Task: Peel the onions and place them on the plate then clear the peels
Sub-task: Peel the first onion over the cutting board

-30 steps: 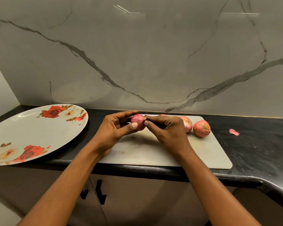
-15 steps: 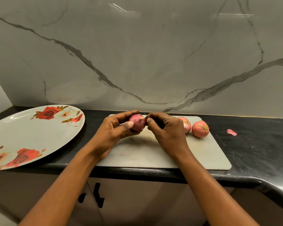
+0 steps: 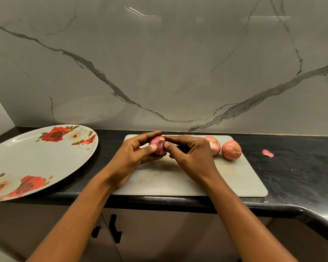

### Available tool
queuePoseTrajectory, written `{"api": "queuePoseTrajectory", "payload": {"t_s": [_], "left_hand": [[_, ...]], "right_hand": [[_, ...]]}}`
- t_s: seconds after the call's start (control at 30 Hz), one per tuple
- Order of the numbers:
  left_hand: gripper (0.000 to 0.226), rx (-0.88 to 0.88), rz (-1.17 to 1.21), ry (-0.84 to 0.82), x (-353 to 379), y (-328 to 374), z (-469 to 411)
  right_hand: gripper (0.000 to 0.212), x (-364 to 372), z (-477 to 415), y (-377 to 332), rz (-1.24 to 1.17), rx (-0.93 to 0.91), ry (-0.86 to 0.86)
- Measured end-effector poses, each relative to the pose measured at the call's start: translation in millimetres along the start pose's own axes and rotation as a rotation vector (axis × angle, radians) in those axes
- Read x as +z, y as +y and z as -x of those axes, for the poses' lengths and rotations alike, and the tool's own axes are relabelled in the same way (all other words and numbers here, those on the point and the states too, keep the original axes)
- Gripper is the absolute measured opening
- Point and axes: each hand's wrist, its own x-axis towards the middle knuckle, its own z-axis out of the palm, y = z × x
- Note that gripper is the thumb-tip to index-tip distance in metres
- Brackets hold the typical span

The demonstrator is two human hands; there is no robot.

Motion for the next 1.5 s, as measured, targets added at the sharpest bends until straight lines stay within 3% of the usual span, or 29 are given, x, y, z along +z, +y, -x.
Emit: {"api": "queuePoseTrajectory", "payload": {"t_s": [0.1,0.4,0.67,1.07,1.5], "left_hand": [[0.057,0.023,-0.135,0.0,0.6,-2.4,1.7],[0.059,0.025,-0.193,-0.037,-1.5,-2.3,4.0],[0.06,0.03,-0.151,0.008,-1.2,-1.5,0.4],[0.055,0.091,-0.211,0.018,-2.6,-5.1,-0.2],[0.053,0.098,-0.188,0.026,-5.4,-6.9,-0.7]], "right_hand": [[0.019,-0.8,0.5,-0.3,0.044,-0.015,0.005],[0.014,2.1,1.6,0.1,0.256,-0.136,0.022],[0.021,4.5,0.9,-0.7,0.223,-0.143,-0.018],[0.014,5.3,0.6,3.7,0.304,-0.178,0.01],[0.011,2.6,2.4,0.5,0.22,-0.047,0.101]]}}
